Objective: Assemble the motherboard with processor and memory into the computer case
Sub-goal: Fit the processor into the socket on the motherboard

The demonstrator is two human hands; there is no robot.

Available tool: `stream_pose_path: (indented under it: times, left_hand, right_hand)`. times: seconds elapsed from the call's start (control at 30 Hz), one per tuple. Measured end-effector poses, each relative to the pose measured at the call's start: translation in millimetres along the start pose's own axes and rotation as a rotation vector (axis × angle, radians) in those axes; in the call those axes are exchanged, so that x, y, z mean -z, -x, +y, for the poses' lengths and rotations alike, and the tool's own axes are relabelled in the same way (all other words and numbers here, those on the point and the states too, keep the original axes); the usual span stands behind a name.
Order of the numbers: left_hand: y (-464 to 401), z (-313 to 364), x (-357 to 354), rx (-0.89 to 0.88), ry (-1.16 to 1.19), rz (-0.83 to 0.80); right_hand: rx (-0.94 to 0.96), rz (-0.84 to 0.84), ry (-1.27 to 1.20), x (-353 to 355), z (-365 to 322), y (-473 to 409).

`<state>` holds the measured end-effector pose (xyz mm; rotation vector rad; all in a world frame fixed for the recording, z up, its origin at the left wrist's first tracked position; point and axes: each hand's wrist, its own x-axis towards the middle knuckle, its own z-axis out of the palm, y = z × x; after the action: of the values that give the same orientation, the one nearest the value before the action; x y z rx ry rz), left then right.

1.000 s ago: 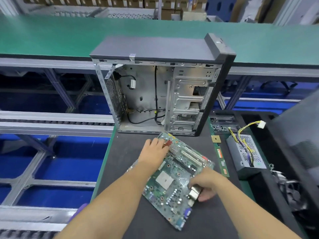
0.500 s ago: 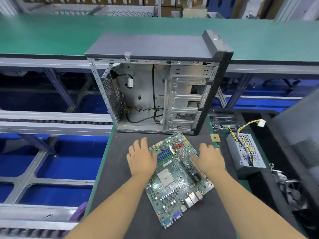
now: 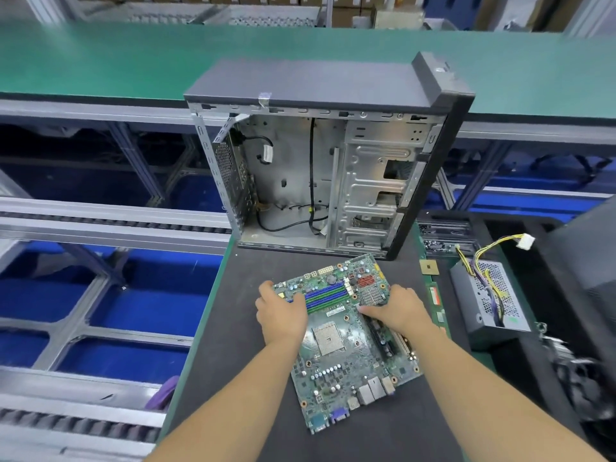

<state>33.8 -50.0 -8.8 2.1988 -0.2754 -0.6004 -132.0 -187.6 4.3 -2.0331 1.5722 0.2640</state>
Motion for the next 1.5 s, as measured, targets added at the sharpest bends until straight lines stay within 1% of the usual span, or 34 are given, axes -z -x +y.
stream_pose_path:
  times: [0.07, 0.13, 0.2, 0.27, 0.37, 0.43, 0.5, 0.53, 0.57, 0.6, 0.63, 0.67, 0.7, 0.73, 0.77, 0.8, 0.87, 0.97, 1.13, 1.2, 1.27, 1.37, 1.43, 1.5]
  left_hand:
    - [-6.9, 6.6, -1.7, -0.068, -0.052, -0.043]
    - [-15.0, 13.6, -3.9, -0.123, -0.109, -0.134]
    - [-22.1, 17.1, -5.8, -0.142, -0.115, -0.229]
    - [-24.4, 16.0, -5.9, -0.143, -0.108, -0.289]
    - [-24.8, 8.8, -7.9, -0.15, -0.138, -0.325]
    - [-25.4, 5.8, -9.7, -0.127, -0.212, -0.312]
    - [-26.9, 3.7, -9.2, -0.094, -0.225, -0.346]
    - [-28.1, 1.7, -8.3, -0.112, -0.241, -0.363]
    - [-28.1, -1.4, -6.6, -0.162, -0.274, -0.374]
    - [-26.6, -5.3, -5.0, -0.248, -0.322, -0.375]
    - [-24.1, -11.2, -3.7, -0.359, -0.385, -0.359]
    - [-21.4, -18.5, -3.7, -0.467, -0.446, -0.329]
    - [-18.5, -26.6, -4.6, -0.547, -0.494, -0.291]
    - [-15.3, -34.8, -5.9, -0.585, -0.523, -0.257]
    - [-12.3, -42.9, -7.1, -0.595, -0.536, -0.235]
    - [-10.1, -50.2, -8.3, -0.6, -0.535, -0.227]
    - [-9.2, -61.4, -9.6, -0.62, -0.526, -0.232]
    - [-14.0, -66.7, -8.0, -0.636, -0.498, -0.235]
    - [-8.8, -60.2, -12.3, -0.536, -0.434, -0.278]
    - [-6.5, -58.2, -15.4, -0.524, -0.478, -0.285]
    - [-7.0, -58.5, -15.8, -0.525, -0.517, -0.283]
    - [-8.2, -61.9, -14.3, -0.536, -0.513, -0.279]
    - [-7.9, -63.9, -14.3, -0.543, -0.516, -0.275]
    - [-7.5, -64.1, -15.5, -0.542, -0.524, -0.272]
  right_hand:
    - [-0.046, 0.0, -0.028, -0.2, 5.6, 6.3]
    - [-0.078, 0.014, -0.054, -2.5, 12.4, 12.0]
    - [-0.109, 0.048, -0.077, -5.0, 17.6, 18.1]
    - [-0.118, 0.08, -0.079, -8.1, 21.3, 22.4]
    - [-0.12, 0.127, -0.056, -9.7, 21.8, 28.2]
    - [-0.139, 0.122, -0.009, -6.8, 19.8, 33.4]
    - [-0.146, 0.1, 0.025, -2.1, 17.4, 36.5]
    - [-0.139, 0.11, 0.07, 0.1, 14.5, 38.8]
    - [-0.111, 0.151, 0.161, 1.2, 10.1, 41.9]
    - [-0.04, 0.212, 0.281, 1.3, 5.2, 45.2]
    - [0.08, 0.258, 0.371, -0.5, -0.3, 47.2]
    - [0.232, 0.259, 0.422, -4.8, -6.4, 48.6]
    - [0.384, 0.204, 0.434, -10.7, -12.7, 49.9]
    - [0.502, 0.114, 0.422, -17.6, -17.5, 51.3]
    - [0.563, 0.026, 0.415, -24.4, -20.7, 52.5]
    - [0.575, -0.037, 0.414, -30.7, -22.3, 52.5]
    - [0.559, -0.075, 0.422, -42.2, -19.7, 49.9]
    - [0.552, -0.05, 0.387, -47.5, -15.4, 47.9]
    - [0.493, -0.018, 0.287, -49.5, -17.8, 48.7]
    - [0.445, -0.014, 0.255, -50.8, -20.7, 49.6]
    - [0.404, -0.033, 0.26, -50.1, -24.8, 50.3]
    - [0.358, -0.077, 0.3, -46.6, -32.3, 52.4]
    - [0.361, -0.084, 0.35, -45.4, -35.5, 55.0]
    - [0.405, -0.058, 0.401, -45.7, -37.4, 57.1]
